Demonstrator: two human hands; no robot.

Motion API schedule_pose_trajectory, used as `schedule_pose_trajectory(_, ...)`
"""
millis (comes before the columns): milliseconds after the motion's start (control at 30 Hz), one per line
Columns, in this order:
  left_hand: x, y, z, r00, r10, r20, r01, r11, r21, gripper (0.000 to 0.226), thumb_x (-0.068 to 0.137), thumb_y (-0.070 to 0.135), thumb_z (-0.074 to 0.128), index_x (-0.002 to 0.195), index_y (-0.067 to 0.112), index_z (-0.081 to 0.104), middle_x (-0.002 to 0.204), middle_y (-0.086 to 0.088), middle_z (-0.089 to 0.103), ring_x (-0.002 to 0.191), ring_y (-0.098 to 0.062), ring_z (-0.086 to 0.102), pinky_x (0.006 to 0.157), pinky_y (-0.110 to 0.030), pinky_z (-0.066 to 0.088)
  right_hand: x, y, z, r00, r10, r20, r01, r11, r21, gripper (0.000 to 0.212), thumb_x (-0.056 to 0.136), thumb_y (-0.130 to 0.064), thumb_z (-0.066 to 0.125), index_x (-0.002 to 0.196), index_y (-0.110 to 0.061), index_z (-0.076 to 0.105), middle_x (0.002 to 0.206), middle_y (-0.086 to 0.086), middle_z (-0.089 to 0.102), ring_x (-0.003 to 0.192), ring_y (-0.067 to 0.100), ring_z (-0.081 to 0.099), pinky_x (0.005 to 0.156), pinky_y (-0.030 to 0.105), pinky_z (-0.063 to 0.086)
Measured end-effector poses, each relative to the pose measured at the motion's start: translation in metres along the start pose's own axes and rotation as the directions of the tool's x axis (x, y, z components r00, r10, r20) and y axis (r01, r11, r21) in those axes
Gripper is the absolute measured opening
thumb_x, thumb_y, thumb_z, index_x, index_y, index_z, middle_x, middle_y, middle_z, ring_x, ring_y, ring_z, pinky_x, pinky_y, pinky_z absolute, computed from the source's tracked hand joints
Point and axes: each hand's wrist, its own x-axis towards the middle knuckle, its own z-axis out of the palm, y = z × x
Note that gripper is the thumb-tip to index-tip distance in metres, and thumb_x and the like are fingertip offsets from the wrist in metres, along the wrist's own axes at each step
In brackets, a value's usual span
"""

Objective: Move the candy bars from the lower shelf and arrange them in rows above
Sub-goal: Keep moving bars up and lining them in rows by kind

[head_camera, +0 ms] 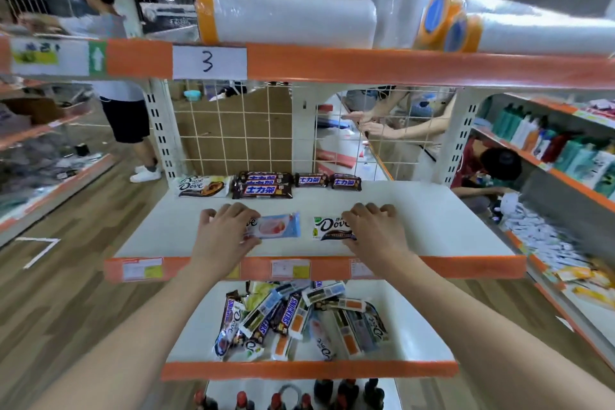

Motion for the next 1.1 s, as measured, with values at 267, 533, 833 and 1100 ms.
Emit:
schedule_pose_trajectory(267,0.068,-0.022,0.013,0.999,0.021,-0.041,-0.02,0.999,0.039,0.039,0.066,0.03,0.081,0.102,0.022,0.067,0.101,0.0,0.064,0.099,-0.026,0.06,0.081,-0.042,0.035,0.063,0.011,0.02,0.994,0.037,-0.103,-0.037,0.999,0.005,0.046,0.042,-0.039,0.092,0.079,-0.02,0.072,0.077,-0.002,0.067,0.074,0.021,0.067,0.068,0.037,0.051)
schedule_pose_trajectory(533,0.105,-0.043,0.036,1.0,-0.013,0.01,0.013,1.0,0.015,0.04,0.074,0.031,0.075,0.112,0.024,0.063,0.113,0.003,0.061,0.109,-0.022,0.053,0.088,-0.04,0.031,0.12,0.009,0.041,0.996,-0.007,-0.088,0.011,0.999,0.043,0.043,0.039,-0.039,0.09,0.073,-0.021,0.071,0.071,-0.002,0.065,0.066,0.021,0.065,0.061,0.034,0.049)
schedule_pose_trajectory(833,0.111,-0.083,0.06,0.995,-0.055,0.078,0.054,0.998,0.021,0.043,0.069,0.028,0.078,0.11,0.022,0.065,0.117,0.0,0.061,0.114,-0.025,0.053,0.093,-0.046,0.032,0.16,-0.016,0.063,0.993,-0.111,0.027,0.11,0.993,0.032,0.038,0.089,-0.042,0.054,0.12,-0.021,0.056,0.121,-0.001,0.056,0.117,0.021,0.05,0.098,0.037,0.033)
schedule_pose_trajectory(1100,0.102,-0.128,0.064,0.992,-0.098,0.076,0.091,0.992,0.086,0.04,0.066,0.025,0.08,0.103,0.024,0.067,0.105,0.002,0.063,0.102,-0.025,0.059,0.083,-0.041,0.035,0.189,-0.048,0.072,0.986,-0.166,0.028,0.16,0.976,0.15,0.041,0.091,-0.043,0.05,0.125,-0.02,0.052,0.126,0.0,0.054,0.119,0.021,0.048,0.099,0.038,0.029)
